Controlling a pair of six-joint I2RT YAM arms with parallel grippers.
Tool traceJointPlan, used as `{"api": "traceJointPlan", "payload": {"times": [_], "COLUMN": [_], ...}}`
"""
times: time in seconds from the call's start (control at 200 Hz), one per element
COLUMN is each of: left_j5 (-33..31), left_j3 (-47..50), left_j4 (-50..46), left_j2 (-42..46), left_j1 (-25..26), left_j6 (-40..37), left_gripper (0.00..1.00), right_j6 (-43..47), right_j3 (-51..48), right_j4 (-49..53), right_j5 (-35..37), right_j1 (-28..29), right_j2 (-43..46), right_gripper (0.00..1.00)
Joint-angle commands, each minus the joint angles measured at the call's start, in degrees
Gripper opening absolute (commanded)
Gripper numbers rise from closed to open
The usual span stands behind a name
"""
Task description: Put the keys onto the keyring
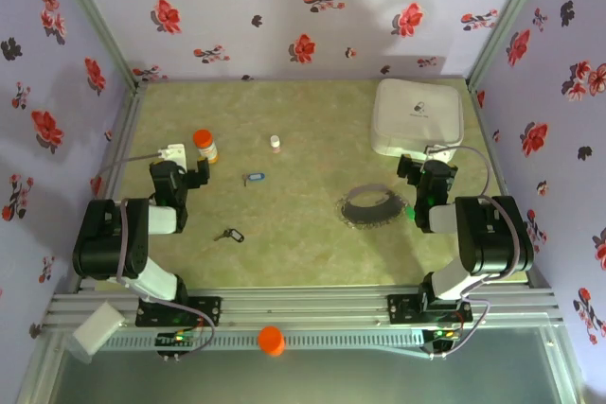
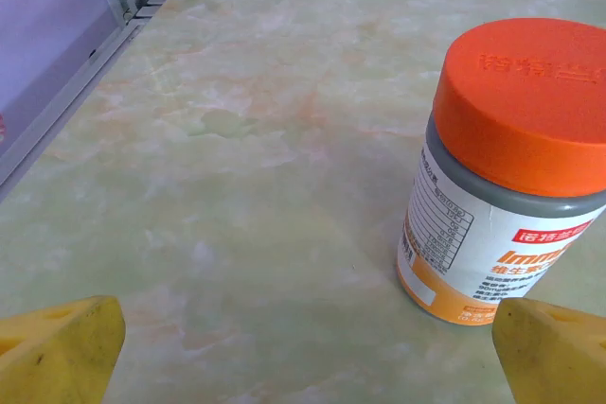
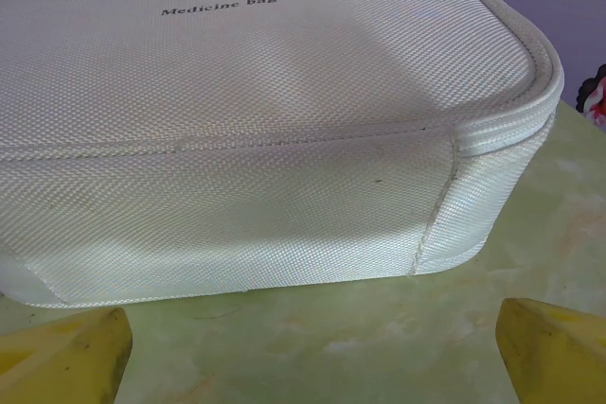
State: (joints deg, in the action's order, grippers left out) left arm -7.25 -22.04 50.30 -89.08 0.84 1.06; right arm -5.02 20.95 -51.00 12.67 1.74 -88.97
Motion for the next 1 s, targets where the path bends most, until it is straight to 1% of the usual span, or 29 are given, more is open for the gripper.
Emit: {"api": "traceJointPlan", "payload": {"times": [0.0, 0.995], "left_j5": [0.71, 0.74], "left_j3": [-0.9, -0.81], "left_j4": [-0.21, -0.05], "left_j2": [0.59, 0.6], "left_j1": [-0.49, -0.53], "left_j6": [-0.66, -0.65], "left_gripper": [1.0, 1.0], "right_j6": [-0.35, -0.7], "right_j3": [1.2, 1.14], "right_j4": [-0.06, 0.03], "right_j5": [0.67, -0.14], "right_j1": [-0.24, -0.51], "right_j2": [-0.33, -0.36], "right_gripper": [0.99, 0.99]}}
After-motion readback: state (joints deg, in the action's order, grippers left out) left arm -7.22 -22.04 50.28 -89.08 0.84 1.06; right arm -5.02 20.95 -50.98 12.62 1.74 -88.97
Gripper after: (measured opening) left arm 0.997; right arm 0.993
